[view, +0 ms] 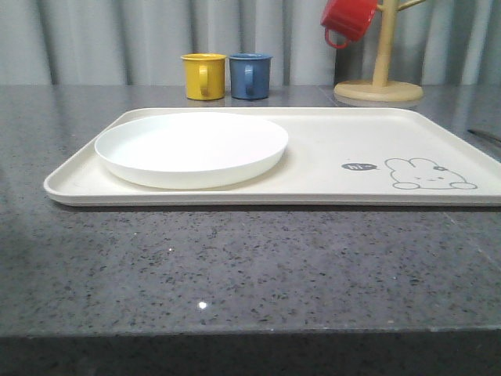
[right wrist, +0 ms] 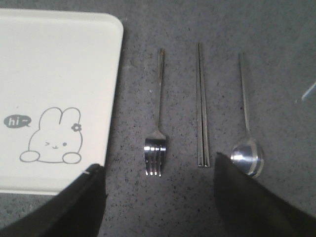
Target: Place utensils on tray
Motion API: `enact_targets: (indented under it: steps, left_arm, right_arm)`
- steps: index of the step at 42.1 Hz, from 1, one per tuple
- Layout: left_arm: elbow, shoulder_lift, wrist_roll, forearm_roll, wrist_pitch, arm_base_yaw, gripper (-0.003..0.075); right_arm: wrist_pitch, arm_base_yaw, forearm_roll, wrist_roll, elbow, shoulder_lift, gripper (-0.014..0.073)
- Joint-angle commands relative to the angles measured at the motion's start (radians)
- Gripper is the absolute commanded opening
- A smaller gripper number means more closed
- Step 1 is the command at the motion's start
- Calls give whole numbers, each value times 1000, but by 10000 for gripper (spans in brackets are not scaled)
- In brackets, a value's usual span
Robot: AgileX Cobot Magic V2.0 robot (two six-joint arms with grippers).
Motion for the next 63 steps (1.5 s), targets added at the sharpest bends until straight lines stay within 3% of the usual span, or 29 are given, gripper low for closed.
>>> enact_targets:
  steps: [1, 9, 28, 38, 51, 55, 63]
  left_arm:
    - [-25, -2, -9, -5, -64, -8, 419]
    - [-25, -2, -9, -5, -64, -8, 419]
    - [-25, -2, -9, -5, -64, -8, 419]
    - [-25, -2, -9, -5, -64, -8, 419]
    - [-25, -2, -9, -5, -64, -8, 419]
    - [-25, -2, -9, -5, -64, -8, 419]
    - [-25, -2, -9, -5, -64, -8, 419]
  right_arm:
    - [36, -3, -14, -6, -112, 95, 475]
    - [75, -3, -14, -6, -226, 276, 427]
    - [147, -7, -17, -6, -388, 649, 414]
    - [161, -7, -8, -6, -450, 768, 322]
    - [173, -7, -2, -7, -491, 850, 307]
    - [173, -7, -2, -7, -491, 850, 253]
    - [187, -7, -2, -8, -491, 850, 67]
